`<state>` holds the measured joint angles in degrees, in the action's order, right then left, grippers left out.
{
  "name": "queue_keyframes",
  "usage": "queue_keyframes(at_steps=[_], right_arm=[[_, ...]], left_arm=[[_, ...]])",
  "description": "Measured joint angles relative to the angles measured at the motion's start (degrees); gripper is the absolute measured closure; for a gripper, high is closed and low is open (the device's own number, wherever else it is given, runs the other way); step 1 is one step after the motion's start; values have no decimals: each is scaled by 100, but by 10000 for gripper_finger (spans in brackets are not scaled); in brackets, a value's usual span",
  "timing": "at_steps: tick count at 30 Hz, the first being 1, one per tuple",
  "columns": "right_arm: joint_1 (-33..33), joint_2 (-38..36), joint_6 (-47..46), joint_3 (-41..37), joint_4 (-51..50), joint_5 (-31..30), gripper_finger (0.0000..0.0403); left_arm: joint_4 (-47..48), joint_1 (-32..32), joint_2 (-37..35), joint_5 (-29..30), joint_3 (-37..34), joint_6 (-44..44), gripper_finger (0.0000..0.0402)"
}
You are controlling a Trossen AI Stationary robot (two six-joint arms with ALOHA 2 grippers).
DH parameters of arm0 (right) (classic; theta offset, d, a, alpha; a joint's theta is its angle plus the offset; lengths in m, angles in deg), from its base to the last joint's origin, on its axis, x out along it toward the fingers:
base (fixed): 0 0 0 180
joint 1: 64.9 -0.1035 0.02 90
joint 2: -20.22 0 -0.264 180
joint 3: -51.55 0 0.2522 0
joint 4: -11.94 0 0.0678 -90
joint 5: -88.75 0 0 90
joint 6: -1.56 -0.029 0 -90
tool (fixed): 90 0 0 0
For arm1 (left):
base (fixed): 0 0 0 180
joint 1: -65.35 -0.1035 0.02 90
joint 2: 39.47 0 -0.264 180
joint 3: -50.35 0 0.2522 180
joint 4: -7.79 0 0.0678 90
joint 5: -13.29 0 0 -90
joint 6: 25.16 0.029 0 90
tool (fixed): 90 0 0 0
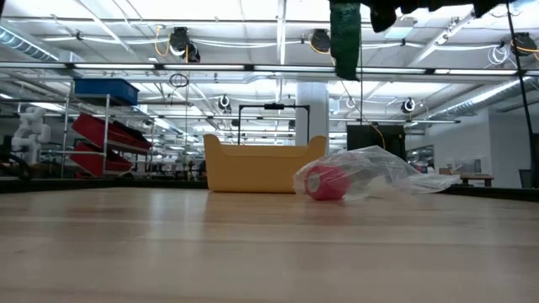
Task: Roll bandage
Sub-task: Roll the green bandage
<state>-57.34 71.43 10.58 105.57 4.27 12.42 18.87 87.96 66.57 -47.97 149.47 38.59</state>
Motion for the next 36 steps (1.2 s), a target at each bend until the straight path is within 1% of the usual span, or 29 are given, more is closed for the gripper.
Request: queue_keyframes(at_steps=[3,5,7,10,12,15,19,22,24,28,33,36], right_arm=[[-2,-59,-267,-231,310,5,369],[-13,-67,-448,-268,265,24,369],[-45,-65,-637,-271,234,162,369],[-100,-82,-937,-269,289,474,369],[-154,-103,-1065,-269,388,550,369],[-286,-135,-1130,-269,477,631,369],[-400,-130,-1044,-269,712,638,369],[-391,-175,-1027,-269,781,623,369],[-391,-188,-998,-268,890,612,369],[-391,-184,-989,-267,932,601,369],[-391,-185,-1011,-267,1014,594,369],[-391,-185,-1028,-267,1042,592,369]], left_arm=[[-3,3,0,2,14,401,333],[27,-9,0,92,14,768,333],[35,-42,0,428,14,1217,333],[319,-111,0,992,14,1709,333],[540,-184,2,1110,14,1784,326],[925,-289,2,959,14,1627,294],[1378,-409,4,917,14,1206,226],[1414,-430,5,1047,14,1233,178],[1375,-396,4,1060,14,1441,161],[1256,-367,4,1097,14,1832,161],[1251,-439,4,1364,14,2322,187],[1228,-464,4,1400,14,2402,206]])
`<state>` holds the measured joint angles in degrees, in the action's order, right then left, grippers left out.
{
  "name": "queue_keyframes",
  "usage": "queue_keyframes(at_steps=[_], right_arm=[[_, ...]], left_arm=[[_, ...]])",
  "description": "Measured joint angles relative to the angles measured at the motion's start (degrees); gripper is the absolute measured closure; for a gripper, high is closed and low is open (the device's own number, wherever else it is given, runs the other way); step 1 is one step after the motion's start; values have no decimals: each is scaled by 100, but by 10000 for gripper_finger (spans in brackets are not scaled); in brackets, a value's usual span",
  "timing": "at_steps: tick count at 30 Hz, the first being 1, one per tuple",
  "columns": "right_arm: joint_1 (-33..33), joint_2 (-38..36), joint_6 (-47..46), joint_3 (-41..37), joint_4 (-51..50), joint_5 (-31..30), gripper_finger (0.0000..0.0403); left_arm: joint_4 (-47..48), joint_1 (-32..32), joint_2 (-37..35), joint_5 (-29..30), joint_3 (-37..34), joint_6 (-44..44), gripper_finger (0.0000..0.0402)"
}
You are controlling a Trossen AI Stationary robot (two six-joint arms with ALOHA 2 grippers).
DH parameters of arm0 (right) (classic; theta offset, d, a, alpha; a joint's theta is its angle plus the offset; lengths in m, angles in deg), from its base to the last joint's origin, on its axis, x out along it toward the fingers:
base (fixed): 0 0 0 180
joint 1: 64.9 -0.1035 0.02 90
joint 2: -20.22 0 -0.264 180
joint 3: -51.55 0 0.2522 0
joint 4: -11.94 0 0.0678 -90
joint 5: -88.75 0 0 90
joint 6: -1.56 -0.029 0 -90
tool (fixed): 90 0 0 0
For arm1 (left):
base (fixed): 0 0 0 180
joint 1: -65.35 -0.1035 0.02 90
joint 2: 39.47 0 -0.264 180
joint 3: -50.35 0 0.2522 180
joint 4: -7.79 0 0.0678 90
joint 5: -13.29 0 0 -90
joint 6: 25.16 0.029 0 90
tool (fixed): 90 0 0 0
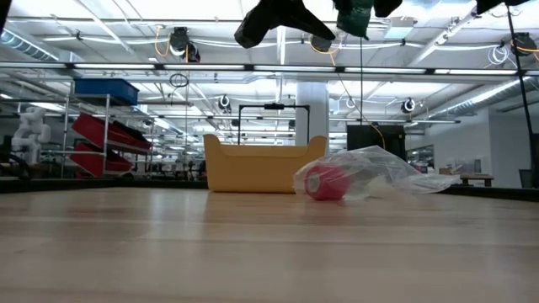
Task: Roll bandage
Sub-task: Roll the green bandage
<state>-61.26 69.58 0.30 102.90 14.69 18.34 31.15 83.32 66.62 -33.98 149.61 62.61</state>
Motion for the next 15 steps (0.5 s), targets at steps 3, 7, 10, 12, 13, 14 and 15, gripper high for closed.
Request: queue_keyframes(at_steps=[3,7,10,12,13,14,15], right_arm=[[0,0,-20,0,15,1,369],[0,0,-22,0,35,0,369],[0,0,-22,0,37,0,369],[0,2,-41,0,40,0,369],[0,1,-67,0,42,-2,369],[0,2,-84,0,39,-2,369],[0,2,-89,0,42,-1,369]], left_arm=[[-12,-23,0,-1,0,9,222],[-22,-49,0,-30,0,11,241],[-182,-74,0,-125,0,3,256],[-266,-84,0,-127,0,55,264],[-317,-91,0,-132,0,112,268],[-364,-97,0,-139,0,147,272],[-416,-105,0,-150,0,156,276]])
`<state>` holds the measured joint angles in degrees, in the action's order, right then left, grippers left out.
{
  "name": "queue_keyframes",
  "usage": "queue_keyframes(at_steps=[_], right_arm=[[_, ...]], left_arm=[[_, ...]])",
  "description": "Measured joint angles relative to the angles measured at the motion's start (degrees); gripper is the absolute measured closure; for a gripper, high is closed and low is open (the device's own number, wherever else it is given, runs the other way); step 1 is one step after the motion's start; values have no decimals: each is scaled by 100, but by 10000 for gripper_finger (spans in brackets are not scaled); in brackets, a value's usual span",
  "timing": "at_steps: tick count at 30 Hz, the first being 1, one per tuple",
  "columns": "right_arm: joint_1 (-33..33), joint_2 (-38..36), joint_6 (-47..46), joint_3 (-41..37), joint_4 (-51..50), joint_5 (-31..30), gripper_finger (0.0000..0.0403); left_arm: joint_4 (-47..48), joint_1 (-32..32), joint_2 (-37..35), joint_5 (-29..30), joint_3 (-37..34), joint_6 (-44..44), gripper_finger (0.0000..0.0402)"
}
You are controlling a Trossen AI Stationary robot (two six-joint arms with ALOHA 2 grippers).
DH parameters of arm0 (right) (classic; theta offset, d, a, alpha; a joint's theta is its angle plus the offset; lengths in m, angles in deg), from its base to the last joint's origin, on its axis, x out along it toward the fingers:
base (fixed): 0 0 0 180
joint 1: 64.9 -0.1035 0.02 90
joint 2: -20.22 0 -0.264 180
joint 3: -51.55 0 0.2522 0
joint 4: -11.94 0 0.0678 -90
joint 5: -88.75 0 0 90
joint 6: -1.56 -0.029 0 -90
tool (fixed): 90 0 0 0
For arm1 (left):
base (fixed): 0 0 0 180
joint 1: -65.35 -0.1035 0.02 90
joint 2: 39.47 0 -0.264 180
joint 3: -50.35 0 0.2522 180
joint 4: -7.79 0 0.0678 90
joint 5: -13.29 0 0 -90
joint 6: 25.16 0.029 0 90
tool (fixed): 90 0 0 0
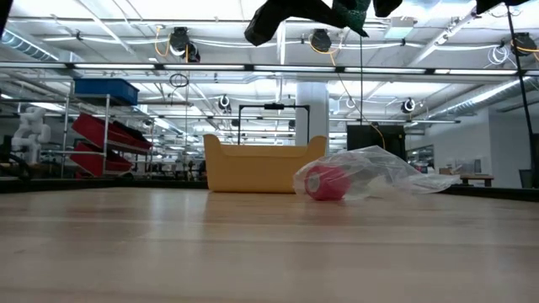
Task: Roll bandage
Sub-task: Roll the green bandage
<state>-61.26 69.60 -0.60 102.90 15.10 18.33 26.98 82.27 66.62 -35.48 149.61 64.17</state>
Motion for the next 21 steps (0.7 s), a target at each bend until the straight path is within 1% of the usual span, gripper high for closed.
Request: queue_keyframes(at_steps=[2,9,18,21], right_arm=[[0,0,0,0,0,1,369],[0,0,0,0,0,-6,369],[2,0,26,2,15,-54,369],[2,0,39,2,15,-54,369]], left_arm=[[-121,-19,0,-21,3,-3,284],[-107,-121,0,-59,4,-40,322],[-103,-119,0,-59,4,-42,393],[-101,-115,0,-56,4,-42,395]])
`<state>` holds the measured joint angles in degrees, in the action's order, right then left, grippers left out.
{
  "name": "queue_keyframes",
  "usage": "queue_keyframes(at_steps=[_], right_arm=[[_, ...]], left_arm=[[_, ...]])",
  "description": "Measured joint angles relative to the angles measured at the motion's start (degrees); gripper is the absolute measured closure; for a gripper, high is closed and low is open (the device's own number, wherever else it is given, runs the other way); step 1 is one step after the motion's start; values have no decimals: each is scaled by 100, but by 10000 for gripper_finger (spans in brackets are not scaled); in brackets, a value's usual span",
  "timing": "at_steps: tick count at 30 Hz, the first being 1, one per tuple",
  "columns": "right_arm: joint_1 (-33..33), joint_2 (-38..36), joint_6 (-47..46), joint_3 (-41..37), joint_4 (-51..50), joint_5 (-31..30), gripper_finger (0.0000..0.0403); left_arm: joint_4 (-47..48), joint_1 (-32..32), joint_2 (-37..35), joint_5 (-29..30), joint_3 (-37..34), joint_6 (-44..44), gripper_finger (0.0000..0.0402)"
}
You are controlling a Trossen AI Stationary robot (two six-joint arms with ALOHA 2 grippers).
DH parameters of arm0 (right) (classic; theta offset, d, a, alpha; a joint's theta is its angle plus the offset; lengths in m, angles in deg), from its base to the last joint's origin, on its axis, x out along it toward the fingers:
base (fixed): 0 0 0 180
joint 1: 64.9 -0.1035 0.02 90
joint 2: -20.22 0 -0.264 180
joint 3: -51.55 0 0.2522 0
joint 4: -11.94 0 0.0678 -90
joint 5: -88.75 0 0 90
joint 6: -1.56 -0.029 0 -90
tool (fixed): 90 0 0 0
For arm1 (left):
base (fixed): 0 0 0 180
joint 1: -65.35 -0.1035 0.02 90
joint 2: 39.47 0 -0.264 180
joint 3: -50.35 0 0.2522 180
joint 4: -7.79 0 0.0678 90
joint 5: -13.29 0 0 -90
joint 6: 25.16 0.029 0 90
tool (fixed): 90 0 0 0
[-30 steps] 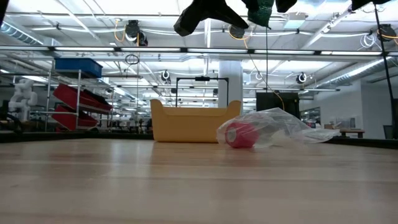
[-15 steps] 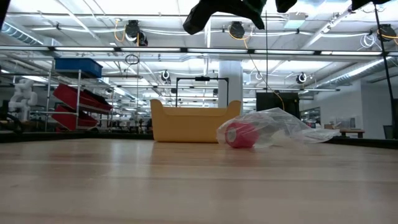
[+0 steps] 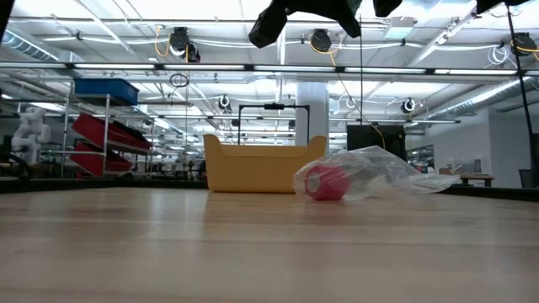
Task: Roll bandage
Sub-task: Roll the green bandage
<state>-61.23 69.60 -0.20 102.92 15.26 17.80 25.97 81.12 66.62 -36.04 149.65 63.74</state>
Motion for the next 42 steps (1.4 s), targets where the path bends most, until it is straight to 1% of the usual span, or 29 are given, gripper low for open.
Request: queue_keyframes(at_steps=[7,10,15,20,23,28,38,40,42], right_arm=[[-2,0,125,0,-2,-14,369],[0,2,328,0,-2,-229,369],[0,64,604,4,31,-248,369],[0,303,675,4,150,-251,369],[0,472,753,4,162,-285,369],[0,709,758,4,166,-707,369],[-2,848,727,4,249,-721,369],[-2,848,712,4,240,-721,369],[0,848,679,4,241,-729,369]], left_arm=[[-74,157,0,-2,0,-8,395],[-340,297,0,-7,0,-58,396],[-567,462,0,-298,0,-688,396],[-728,545,0,-314,0,-946,396],[-951,607,0,-371,0,-924,396],[-1350,704,0,-480,0,-905,397],[-1948,752,0,-430,0,-865,397],[-2089,756,0,-338,0,-786,397],[-2174,764,0,-115,0,-564,397]])
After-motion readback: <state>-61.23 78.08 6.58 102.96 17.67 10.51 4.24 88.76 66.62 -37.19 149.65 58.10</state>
